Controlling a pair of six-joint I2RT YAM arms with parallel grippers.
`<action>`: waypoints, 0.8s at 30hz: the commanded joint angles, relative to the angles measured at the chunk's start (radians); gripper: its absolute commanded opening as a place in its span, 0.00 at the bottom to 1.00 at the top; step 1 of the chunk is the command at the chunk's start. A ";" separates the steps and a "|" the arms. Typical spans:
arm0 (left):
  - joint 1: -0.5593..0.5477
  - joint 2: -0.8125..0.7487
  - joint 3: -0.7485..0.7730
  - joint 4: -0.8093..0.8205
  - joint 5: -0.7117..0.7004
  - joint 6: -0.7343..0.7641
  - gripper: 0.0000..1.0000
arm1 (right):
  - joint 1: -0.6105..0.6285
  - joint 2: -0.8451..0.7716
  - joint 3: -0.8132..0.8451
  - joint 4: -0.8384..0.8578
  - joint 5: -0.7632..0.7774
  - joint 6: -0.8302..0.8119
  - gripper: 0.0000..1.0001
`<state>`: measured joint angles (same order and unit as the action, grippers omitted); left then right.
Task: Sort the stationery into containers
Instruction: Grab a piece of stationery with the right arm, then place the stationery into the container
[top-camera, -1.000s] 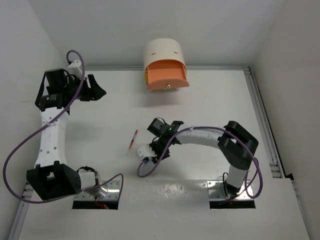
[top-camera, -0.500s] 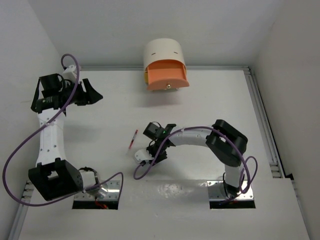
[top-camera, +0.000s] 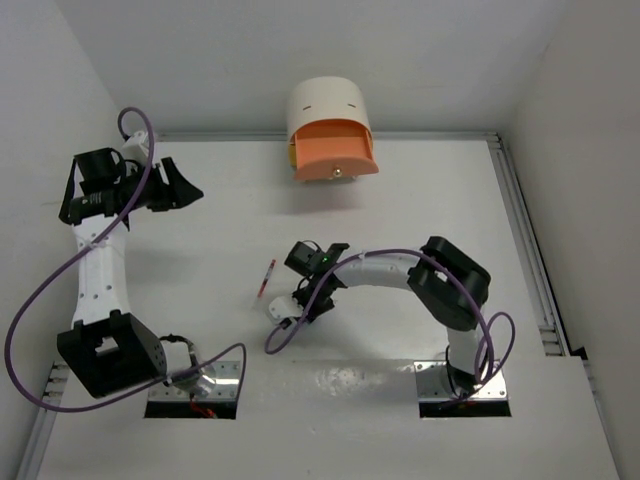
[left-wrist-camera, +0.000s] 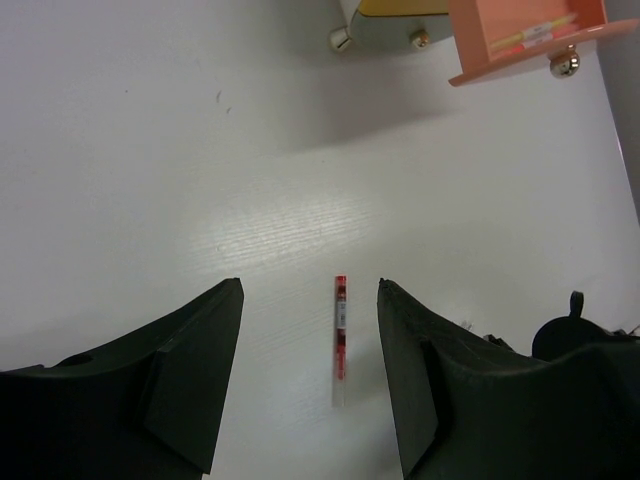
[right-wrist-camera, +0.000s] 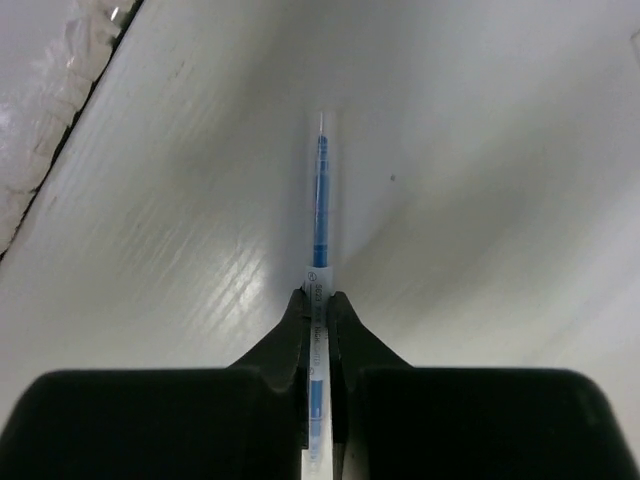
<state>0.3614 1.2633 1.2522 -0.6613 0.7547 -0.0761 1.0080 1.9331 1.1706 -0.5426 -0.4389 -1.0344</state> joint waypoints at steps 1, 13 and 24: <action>0.011 0.011 -0.004 0.031 0.031 0.001 0.62 | -0.020 -0.077 0.105 -0.097 0.003 0.052 0.00; -0.019 0.044 -0.020 0.134 0.060 -0.086 0.62 | -0.322 -0.190 0.667 0.063 -0.005 0.442 0.00; -0.026 0.067 -0.001 0.163 0.063 -0.110 0.62 | -0.555 0.016 0.948 0.450 0.059 0.625 0.00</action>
<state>0.3462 1.3315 1.2308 -0.5381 0.7921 -0.1730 0.4873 1.8832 2.0823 -0.1795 -0.3714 -0.5045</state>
